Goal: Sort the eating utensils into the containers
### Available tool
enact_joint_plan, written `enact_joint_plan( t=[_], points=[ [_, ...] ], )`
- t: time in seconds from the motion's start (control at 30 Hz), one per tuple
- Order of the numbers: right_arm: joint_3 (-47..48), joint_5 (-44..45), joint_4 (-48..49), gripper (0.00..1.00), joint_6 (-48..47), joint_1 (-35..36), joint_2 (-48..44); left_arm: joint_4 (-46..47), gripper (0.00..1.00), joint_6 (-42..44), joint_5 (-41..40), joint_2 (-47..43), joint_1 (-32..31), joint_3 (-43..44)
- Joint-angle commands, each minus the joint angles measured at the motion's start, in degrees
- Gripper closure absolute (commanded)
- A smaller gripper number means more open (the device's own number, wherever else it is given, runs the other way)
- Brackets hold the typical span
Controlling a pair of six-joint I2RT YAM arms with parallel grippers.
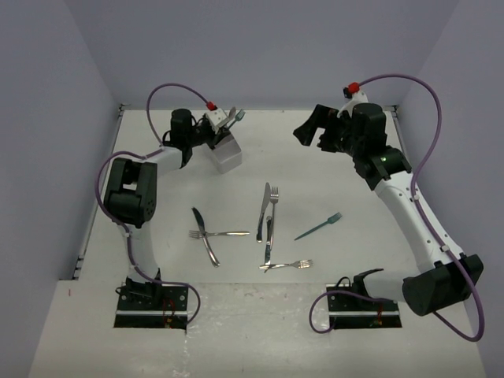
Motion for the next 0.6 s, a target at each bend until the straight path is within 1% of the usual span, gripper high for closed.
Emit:
enact_joint_plan(
  t=[0.0,0.07,0.1,0.2,0.23,0.37,0.4,0.47,0.53,0.57],
  points=[
    [0.97,1.21,-0.44,0.01,-0.89,-0.25,0.07,1.10,0.90,1.09,-0.17,-1.68,0.68,-0.36],
    [0.35,1.39,-0.44,0.01,-0.54,-0.25,-0.28,-0.04,0.84,1.09,-0.87,-1.94,0.68,0.08],
    [-0.26,1.56,-0.53,0.01,-0.37,-0.25,-0.54,-0.91,0.64,1.01,-1.22,-2.12,0.68,0.69],
    [-1.14,4.98,-2.37,0.01,1.30,-0.34,-1.34,-4.16,0.40,-0.75,-3.16,-3.08,0.68,2.53],
    [-1.23,6.04,-3.07,0.01,1.74,-0.34,-1.51,-5.74,0.37,-0.49,-2.72,-3.44,0.68,2.80],
    [-2.37,11.74,-7.02,0.01,4.46,-0.42,-3.35,-6.89,0.30,-0.05,-0.70,-6.42,0.68,1.75],
    [-3.68,12.89,-7.99,0.01,5.34,-0.42,-3.88,-6.98,0.00,-0.14,-0.44,-7.99,0.77,1.40],
    [-4.92,16.57,-13.43,0.01,9.64,-0.42,-4.76,-8.47,0.00,0.30,1.14,-10.80,0.68,0.87],
    [-6.85,19.13,-19.13,0.01,17.45,-0.51,-4.59,-10.14,0.00,0.39,2.72,-13.10,0.59,0.17],
    [-9.64,19.75,-24.38,0.01,20.09,-0.43,-4.24,-10.41,0.00,0.04,2.56,-15.54,0.59,-0.01]
  ],
)
